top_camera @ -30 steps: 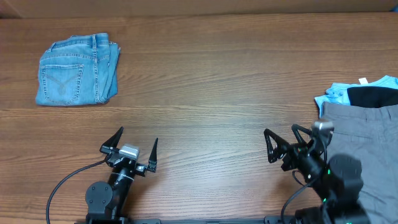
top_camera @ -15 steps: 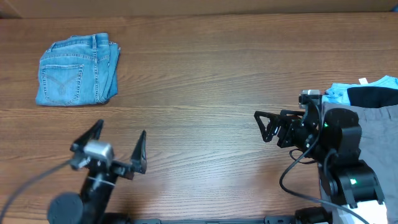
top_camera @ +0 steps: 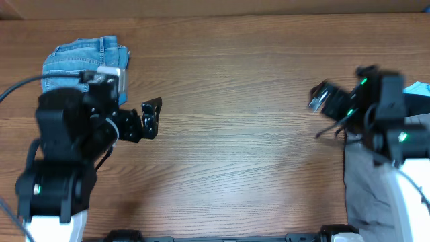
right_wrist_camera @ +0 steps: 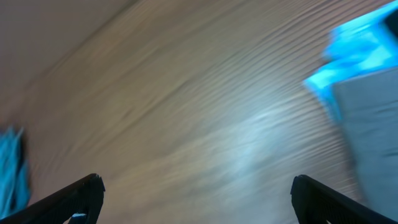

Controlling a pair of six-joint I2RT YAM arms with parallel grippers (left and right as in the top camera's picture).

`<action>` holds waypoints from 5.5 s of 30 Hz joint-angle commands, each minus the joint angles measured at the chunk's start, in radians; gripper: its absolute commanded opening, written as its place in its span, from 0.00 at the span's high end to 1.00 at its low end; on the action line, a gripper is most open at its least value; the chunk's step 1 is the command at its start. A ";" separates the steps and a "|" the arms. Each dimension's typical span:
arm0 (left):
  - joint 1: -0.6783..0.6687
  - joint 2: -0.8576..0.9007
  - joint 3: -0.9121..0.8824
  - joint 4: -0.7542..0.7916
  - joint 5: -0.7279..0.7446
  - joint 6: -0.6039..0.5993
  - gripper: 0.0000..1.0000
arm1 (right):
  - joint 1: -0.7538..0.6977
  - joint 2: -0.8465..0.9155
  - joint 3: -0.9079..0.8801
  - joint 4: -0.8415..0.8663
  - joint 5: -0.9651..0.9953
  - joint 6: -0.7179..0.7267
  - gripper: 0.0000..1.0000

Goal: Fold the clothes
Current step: 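Reach the right gripper to the grey shorts on the right pile, then grasp the grey shorts with the right gripper and drag them to table center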

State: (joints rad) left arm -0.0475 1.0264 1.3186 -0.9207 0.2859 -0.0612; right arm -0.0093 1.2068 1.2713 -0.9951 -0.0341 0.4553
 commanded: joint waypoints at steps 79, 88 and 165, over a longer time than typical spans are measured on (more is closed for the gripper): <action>-0.005 0.269 0.027 -0.205 0.044 -0.013 0.00 | -0.145 0.433 0.423 -0.074 0.164 -0.104 0.96; -0.005 0.269 0.036 -0.208 0.044 -0.013 0.00 | 0.190 0.402 0.465 -0.074 0.076 -0.123 0.96; -0.373 1.088 0.298 0.077 -0.274 -0.155 0.96 | 0.378 -0.085 0.463 -0.245 0.413 0.025 0.00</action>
State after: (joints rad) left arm -0.5026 2.1582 1.5490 -0.7734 0.2279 -0.1417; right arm 0.3737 1.1202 1.7214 -1.2430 0.3500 0.4751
